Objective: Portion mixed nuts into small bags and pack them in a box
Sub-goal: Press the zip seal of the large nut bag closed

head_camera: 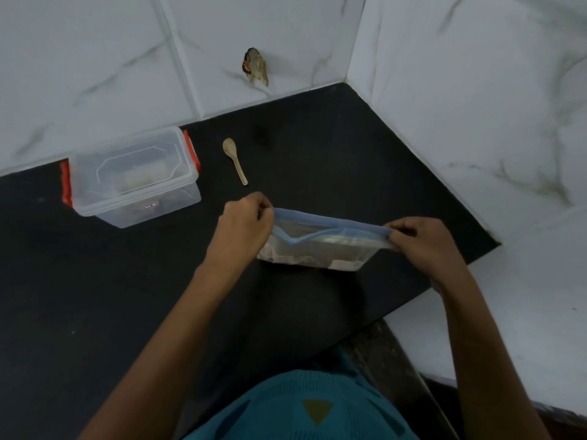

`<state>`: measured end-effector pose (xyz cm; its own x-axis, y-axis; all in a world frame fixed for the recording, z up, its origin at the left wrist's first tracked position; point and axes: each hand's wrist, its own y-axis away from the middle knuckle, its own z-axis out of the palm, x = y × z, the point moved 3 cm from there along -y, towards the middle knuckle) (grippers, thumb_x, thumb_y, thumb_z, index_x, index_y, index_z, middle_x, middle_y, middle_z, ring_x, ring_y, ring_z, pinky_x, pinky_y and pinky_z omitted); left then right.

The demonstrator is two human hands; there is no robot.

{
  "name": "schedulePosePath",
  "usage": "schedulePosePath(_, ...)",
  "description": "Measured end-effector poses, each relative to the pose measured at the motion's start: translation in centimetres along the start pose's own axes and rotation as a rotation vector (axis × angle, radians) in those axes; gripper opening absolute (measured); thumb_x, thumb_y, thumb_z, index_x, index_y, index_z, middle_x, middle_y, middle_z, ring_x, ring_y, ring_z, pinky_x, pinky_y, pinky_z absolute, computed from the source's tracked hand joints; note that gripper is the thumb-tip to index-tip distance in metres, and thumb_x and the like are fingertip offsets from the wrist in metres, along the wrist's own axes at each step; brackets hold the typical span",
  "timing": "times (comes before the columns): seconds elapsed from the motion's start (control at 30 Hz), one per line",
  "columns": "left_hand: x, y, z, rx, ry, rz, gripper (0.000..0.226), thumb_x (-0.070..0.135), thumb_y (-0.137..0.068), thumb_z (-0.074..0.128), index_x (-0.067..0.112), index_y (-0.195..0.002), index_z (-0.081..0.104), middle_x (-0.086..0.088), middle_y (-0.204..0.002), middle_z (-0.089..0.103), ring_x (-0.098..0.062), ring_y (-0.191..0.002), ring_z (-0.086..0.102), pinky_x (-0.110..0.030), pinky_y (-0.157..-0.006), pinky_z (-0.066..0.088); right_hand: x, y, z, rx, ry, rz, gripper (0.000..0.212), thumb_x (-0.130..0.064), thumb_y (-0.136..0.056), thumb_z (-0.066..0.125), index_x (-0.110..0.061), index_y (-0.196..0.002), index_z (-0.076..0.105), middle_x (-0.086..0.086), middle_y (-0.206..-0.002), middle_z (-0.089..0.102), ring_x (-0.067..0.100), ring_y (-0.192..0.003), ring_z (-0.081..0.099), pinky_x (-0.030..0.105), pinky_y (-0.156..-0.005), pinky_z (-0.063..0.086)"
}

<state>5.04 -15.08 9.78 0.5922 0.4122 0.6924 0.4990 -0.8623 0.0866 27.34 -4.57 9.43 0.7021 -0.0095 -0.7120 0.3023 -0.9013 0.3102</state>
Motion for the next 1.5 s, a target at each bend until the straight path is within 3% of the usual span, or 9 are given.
schedulePosePath(0.23, -0.1, 0.0, 0.2, 0.027, -0.2, -0.075, 0.019, 0.022, -0.095, 0.046, 0.012, -0.11, 0.05, -0.004, -0.093, 0.053, -0.015, -0.079, 0.057, -0.027, -0.064, 0.048, -0.2, -0.5, -0.2, -0.021, 0.326, 0.054, 0.019, -0.01, -0.081, 0.065, -0.019, -0.095, 0.054, -0.004, -0.092, 0.053, 0.009, -0.078, 0.052, 0.023, -0.067, 0.042)
schedulePosePath(0.47, -1.0, -0.9, 0.2, -0.135, 0.358, -0.258, 0.007, 0.014, -0.095, 0.044, 0.016, -0.098, 0.05, -0.001, -0.1, 0.048, -0.013, -0.079, 0.056, -0.014, -0.049, 0.052, -0.4, -0.4, -1.0, -0.25, -0.231, 0.136, 0.01, -0.008, -0.083, 0.061, -0.015, -0.089, 0.06, 0.004, -0.091, 0.062, 0.011, -0.075, 0.064, 0.015, -0.055, 0.052)
schedulePosePath(0.6, -1.5, -0.5, 0.3, -0.008, 0.191, -0.157, 0.006, 0.014, -0.091, 0.051, 0.02, -0.09, 0.051, 0.002, -0.094, 0.053, -0.012, -0.083, 0.058, -0.03, -0.072, 0.056, 0.2, -0.7, -0.3, -0.116, -0.123, 0.118, 0.01, -0.009, -0.088, 0.054, -0.015, -0.094, 0.058, 0.0, -0.087, 0.058, 0.009, -0.077, 0.058, 0.018, -0.063, 0.046)
schedulePosePath(0.7, -1.4, -0.1, 0.2, 0.119, 0.093, -0.109, 0.01, 0.02, -0.088, 0.057, 0.017, -0.093, 0.048, -0.002, -0.103, 0.048, -0.012, -0.087, 0.054, -0.021, -0.068, 0.046, 0.7, -1.0, -0.3, 0.039, -0.104, 0.132, 0.007, -0.011, -0.088, 0.054, -0.015, -0.093, 0.056, 0.0, -0.083, 0.057, 0.013, -0.079, 0.059, 0.028, -0.077, 0.05)
schedulePosePath(1.0, -2.4, -0.2, 0.6, -0.042, 0.173, -0.243, 0.016, 0.021, -0.092, 0.051, 0.01, -0.086, 0.061, -0.002, -0.077, 0.059, -0.02, -0.08, 0.064, -0.03, -0.073, 0.053, 0.8, -0.1, 1.2, -0.007, -0.317, 0.217, 0.011, -0.014, -0.093, 0.048, -0.013, -0.087, 0.057, 0.008, -0.084, 0.063, 0.015, -0.076, 0.064, 0.025, -0.069, 0.052)
schedulePosePath(1.17, -2.4, 0.5, 1.6, -0.352, 0.728, -0.571, 0.008, 0.009, -0.088, 0.05, 0.011, -0.089, 0.058, -0.008, -0.088, 0.064, -0.015, -0.08, 0.061, -0.024, -0.07, 0.053, 1.4, 0.1, 1.7, -0.258, -0.748, 0.336, 0.012, -0.01, -0.088, 0.051, -0.009, -0.098, 0.057, 0.01, -0.096, 0.063, 0.017, -0.085, 0.064, 0.024, -0.066, 0.053)
schedulePosePath(1.27, -3.2, 1.0, 2.4, -0.541, 1.067, -0.659, 0.027, 0.013, -0.076, 0.059, 0.01, -0.102, 0.059, -0.009, -0.094, 0.066, -0.019, -0.088, 0.063, -0.031, -0.08, 0.054, 2.2, 0.3, 2.3, -0.311, -0.946, 0.423, 0.02, -0.016, -0.079, 0.058, -0.013, -0.098, 0.057, 0.007, -0.095, 0.062, 0.016, -0.085, 0.061, 0.024, -0.062, 0.056)
schedulePosePath(1.4, -4.3, 1.3, 3.0, -0.605, 1.29, -0.677, 0.056, 0.023, -0.052, 0.087, 0.013, -0.102, 0.066, -0.01, -0.1, 0.069, -0.021, -0.091, 0.067, -0.033, -0.079, 0.056, 3.4, 0.1, 2.6, -0.351, -1.131, 0.436, 0.089, -0.036, -0.03, 0.092, -0.015, -0.11, 0.061, 0.009, -0.098, 0.066, 0.02, -0.09, 0.062, 0.027, -0.065, 0.057)
schedulePosePath(1.5, -4.7, 1.1, 3.1, -0.556, 1.341, -0.637, 0.03, 0.024, -0.062, 0.078, 0.016, -0.091, 0.071, -0.007, -0.096, 0.069, -0.016, -0.086, 0.068, -0.031, -0.077, 0.056, 3.5, -0.1, 2.4, -0.352, -1.196, 0.394, 0.057, -0.046, -0.045, 0.085, -0.017, -0.093, 0.073, 0.005, -0.091, 0.07, 0.016, -0.085, 0.065, 0.025, -0.067, 0.056)
